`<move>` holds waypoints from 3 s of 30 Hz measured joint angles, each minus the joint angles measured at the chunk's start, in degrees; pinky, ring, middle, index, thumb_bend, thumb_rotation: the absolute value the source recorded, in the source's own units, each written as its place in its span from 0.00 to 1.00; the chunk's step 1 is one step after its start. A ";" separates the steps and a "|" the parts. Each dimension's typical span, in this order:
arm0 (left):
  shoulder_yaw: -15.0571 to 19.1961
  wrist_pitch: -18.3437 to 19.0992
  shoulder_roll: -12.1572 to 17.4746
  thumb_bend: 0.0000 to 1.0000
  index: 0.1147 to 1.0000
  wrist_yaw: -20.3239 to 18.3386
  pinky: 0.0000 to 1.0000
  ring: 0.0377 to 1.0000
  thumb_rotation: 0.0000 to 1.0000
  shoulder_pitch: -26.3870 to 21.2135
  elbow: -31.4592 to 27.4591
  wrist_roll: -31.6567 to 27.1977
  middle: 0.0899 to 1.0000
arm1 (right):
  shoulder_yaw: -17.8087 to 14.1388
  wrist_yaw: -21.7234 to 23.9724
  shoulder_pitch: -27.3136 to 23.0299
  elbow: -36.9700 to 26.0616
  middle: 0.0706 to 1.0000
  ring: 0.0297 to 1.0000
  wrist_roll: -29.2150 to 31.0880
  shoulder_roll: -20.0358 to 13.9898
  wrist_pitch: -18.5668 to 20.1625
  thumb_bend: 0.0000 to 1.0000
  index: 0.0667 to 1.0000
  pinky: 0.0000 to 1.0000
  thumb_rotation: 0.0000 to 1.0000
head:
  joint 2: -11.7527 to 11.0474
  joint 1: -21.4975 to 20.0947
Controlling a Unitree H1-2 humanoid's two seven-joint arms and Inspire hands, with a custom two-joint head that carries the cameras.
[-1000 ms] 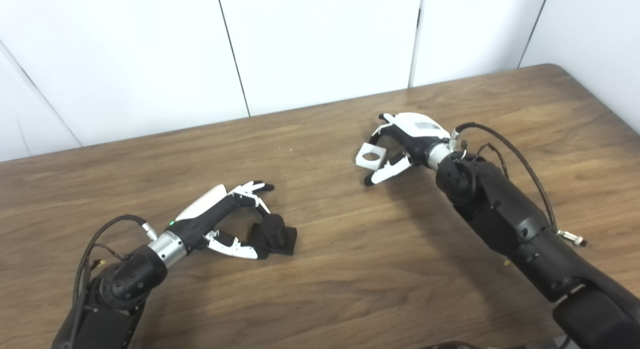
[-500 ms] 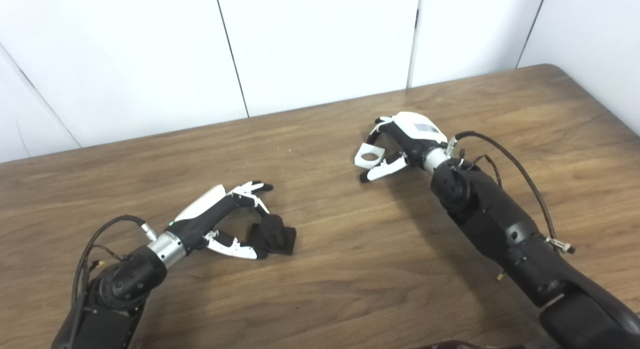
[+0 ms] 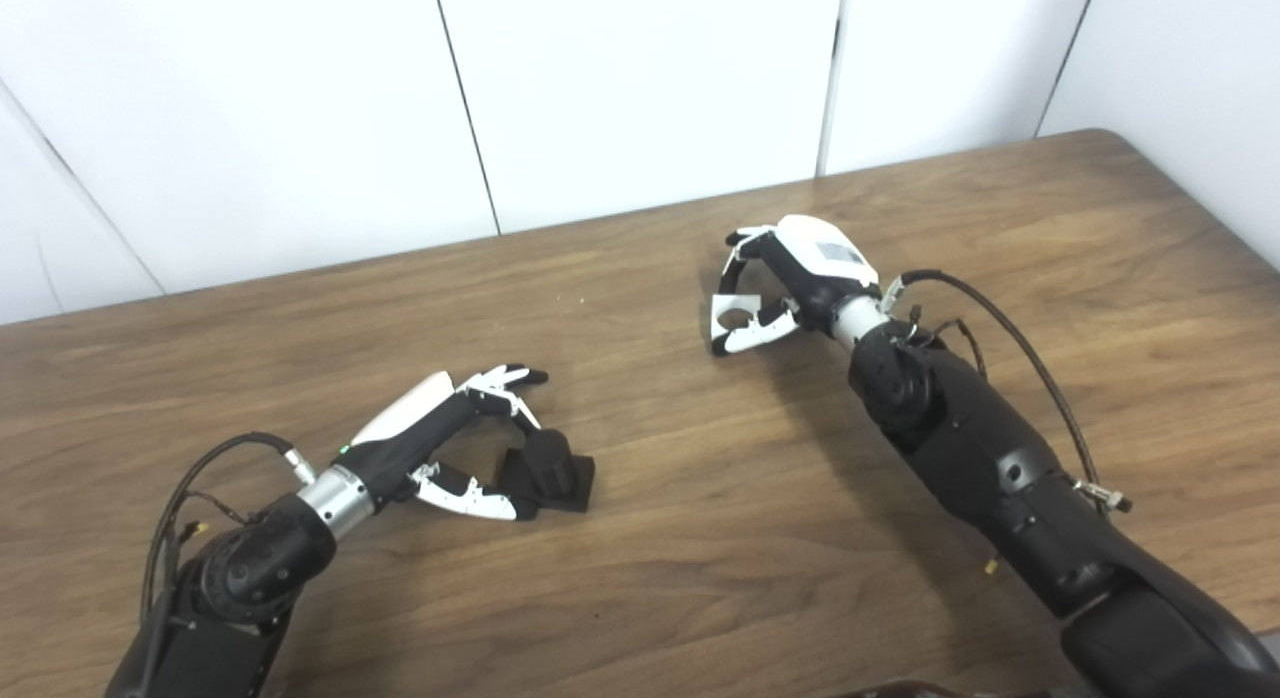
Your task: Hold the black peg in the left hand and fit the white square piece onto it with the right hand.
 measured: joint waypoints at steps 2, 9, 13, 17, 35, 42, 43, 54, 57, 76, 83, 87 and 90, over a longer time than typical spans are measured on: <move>-0.05 0.01 0.00 0.51 0.43 0.28 0.99 1.00 0.07 0.14 -0.13 0.01 0.94 | 0.07 -0.24 -0.08 0.19 0.82 0.88 0.00 0.00 -0.08 0.51 0.45 0.93 0.15 | 0.00 0.00; -0.03 0.16 0.01 0.51 0.43 0.49 0.99 1.00 0.08 0.37 -0.40 0.00 0.94 | 0.42 -0.35 -0.57 0.65 0.81 0.88 0.01 -0.01 -0.16 0.51 0.45 0.95 0.14 | 0.35 0.17; -0.04 0.22 0.02 0.51 0.43 0.51 1.00 1.00 0.07 0.48 -0.55 0.00 0.95 | 0.58 -0.36 -0.74 0.81 0.81 0.88 0.01 -0.02 -0.15 0.51 0.45 0.93 0.14 | 0.35 0.17; -0.04 0.36 0.02 0.51 0.43 0.49 1.00 1.00 0.07 0.58 -0.67 -0.09 0.95 | 0.57 -0.77 -0.67 0.83 0.80 0.88 0.03 -0.02 -0.32 0.51 0.45 0.92 0.14 | 0.53 0.35; -0.09 0.24 0.02 0.51 0.43 0.51 1.00 1.00 0.08 0.53 -0.72 -0.16 0.94 | 0.15 -1.40 3.04 -6.44 0.81 0.92 -1.53 -0.42 -1.47 0.51 0.45 0.97 0.14 | 0.44 2.19; -0.24 0.34 0.02 0.51 0.43 0.30 1.00 1.00 0.08 0.51 -0.73 -0.21 0.94 | 0.03 -0.07 4.60 -10.16 0.80 0.92 -2.34 -0.33 -1.48 0.51 0.45 0.97 0.14 | 0.88 4.13; -0.26 0.34 0.02 0.51 0.43 0.30 1.00 1.00 0.08 0.50 -0.73 -0.21 0.95 | 0.01 -0.07 4.57 -10.62 0.80 0.92 -2.38 -0.32 -1.50 0.51 0.45 0.97 0.14 | 0.97 4.48; -0.52 1.52 0.02 0.51 0.43 0.23 1.00 1.00 0.08 0.46 -1.46 0.00 0.95 | -0.11 2.62 4.76 -16.37 0.81 0.92 -2.44 0.11 -1.53 0.51 0.45 0.98 0.14 | 1.41 8.43; -0.70 1.61 0.01 0.51 0.43 0.29 1.00 1.00 0.08 0.36 -1.45 0.10 0.95 | -0.24 3.34 5.08 -17.84 0.81 0.92 -2.21 0.18 -1.60 0.51 0.44 0.99 0.14 | 1.49 10.28; -1.25 3.34 -1.69 0.51 0.43 1.00 1.00 1.00 0.09 0.05 -1.70 1.38 0.96 | -0.95 10.10 6.66 -27.17 0.80 0.91 1.07 -0.12 -3.42 0.51 0.44 0.97 0.14 | 1.67 21.09; -1.35 3.64 -2.03 0.51 0.43 1.24 1.00 1.00 0.09 -0.07 -1.59 1.76 0.95 | -1.53 12.44 7.44 -30.64 0.79 0.91 4.31 1.11 -3.43 0.51 0.44 0.96 0.14 | 1.67 22.85; -1.48 3.67 -2.21 0.51 0.43 1.40 1.00 1.00 0.09 -0.20 -1.47 1.86 0.95 | -1.29 14.40 7.66 -31.66 0.79 0.91 5.13 1.79 -3.43 0.51 0.44 0.98 0.14 | 1.76 22.94; -1.52 3.70 -2.24 0.51 0.43 1.48 1.00 1.00 0.09 -0.22 -1.45 1.95 0.95 | -1.11 15.62 7.70 -32.72 0.79 0.90 5.58 1.83 -3.46 0.51 0.44 0.97 0.14 | 1.76 22.94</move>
